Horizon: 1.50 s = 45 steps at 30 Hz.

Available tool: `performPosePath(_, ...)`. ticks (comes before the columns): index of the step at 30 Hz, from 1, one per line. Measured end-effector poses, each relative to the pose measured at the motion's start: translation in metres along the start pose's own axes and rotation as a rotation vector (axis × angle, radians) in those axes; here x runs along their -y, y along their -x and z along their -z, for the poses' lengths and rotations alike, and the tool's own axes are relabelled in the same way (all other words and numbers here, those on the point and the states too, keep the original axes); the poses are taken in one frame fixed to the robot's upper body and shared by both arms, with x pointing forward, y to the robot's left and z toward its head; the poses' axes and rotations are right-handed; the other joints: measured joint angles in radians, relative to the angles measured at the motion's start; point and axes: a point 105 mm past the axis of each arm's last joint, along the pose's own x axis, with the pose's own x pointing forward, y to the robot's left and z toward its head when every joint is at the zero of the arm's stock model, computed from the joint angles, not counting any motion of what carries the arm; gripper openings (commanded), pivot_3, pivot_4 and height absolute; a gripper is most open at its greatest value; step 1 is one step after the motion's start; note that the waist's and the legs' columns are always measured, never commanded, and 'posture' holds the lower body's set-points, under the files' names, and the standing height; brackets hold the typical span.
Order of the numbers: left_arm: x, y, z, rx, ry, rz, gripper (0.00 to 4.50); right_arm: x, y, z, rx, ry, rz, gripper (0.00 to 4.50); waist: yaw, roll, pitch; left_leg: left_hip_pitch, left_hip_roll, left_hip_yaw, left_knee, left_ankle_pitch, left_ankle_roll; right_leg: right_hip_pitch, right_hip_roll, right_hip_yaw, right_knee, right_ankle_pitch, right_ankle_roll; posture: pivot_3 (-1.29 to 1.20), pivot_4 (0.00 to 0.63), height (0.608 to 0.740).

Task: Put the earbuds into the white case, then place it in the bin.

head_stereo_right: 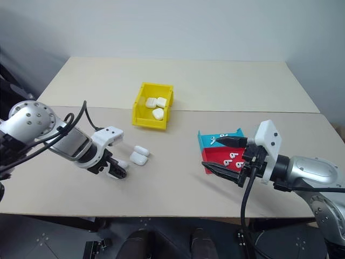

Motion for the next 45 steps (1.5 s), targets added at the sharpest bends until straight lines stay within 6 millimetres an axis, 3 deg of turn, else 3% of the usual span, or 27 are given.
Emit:
performPosePath(12, -0.004, -0.013, -0.001, 0.011, 0.033, -0.066, 4.5, -0.001, 0.0, 0.002, 0.001, -0.014, 0.013, 4.47, 0.007, 0.0, 0.0, 0.0, 0.0, 0.0, 0.0, 0.001, -0.001, 0.0, 0.0, 0.0, 0.0, 0.0, 0.0, 0.0, 0.15, 0.74)
performPosePath(34, -0.003, -0.011, 0.007, 0.023, 0.012, -0.078, 4.5, -0.005, -0.004, 0.006, -0.003, -0.028, -0.009, 4.47, 0.008, 0.0, 0.0, 0.0, 0.0, 0.0, 0.0, 0.001, -0.002, 0.0, 0.0, 0.0, 0.0, 0.0, 0.0, 0.0, 0.15, 0.74)
performPosePath(37, -0.005, -0.012, 0.008, 0.025, 0.015, -0.095, 3.92, -0.005, -0.004, 0.006, -0.003, -0.025, -0.006, 4.5, 0.008, 0.0, 0.0, 0.001, 0.0, 0.0, 0.0, 0.001, -0.002, 0.001, 0.0, 0.0, 0.0, 0.0, 0.0, 0.0, 0.15, 0.74)
performPosePath(41, -0.006, -0.013, 0.006, 0.04, 0.025, -0.114, 2.79, -0.005, -0.004, 0.007, -0.007, -0.025, -0.005, 4.5, 0.008, 0.0, 0.0, 0.001, -0.001, 0.0, 0.0, 0.001, -0.002, 0.001, 0.0, 0.0, 0.0, 0.0, 0.0, 0.0, 0.15, 0.74)
performPosePath(45, -0.005, -0.013, 0.007, 0.061, 0.033, -0.118, 2.79, -0.005, -0.004, 0.007, -0.007, -0.025, -0.006, 4.5, 0.01, 0.0, 0.0, 0.001, -0.001, 0.0, 0.0, 0.001, -0.002, 0.001, -0.001, 0.0, 0.0, 0.0, 0.0, 0.0, 0.15, 0.74)
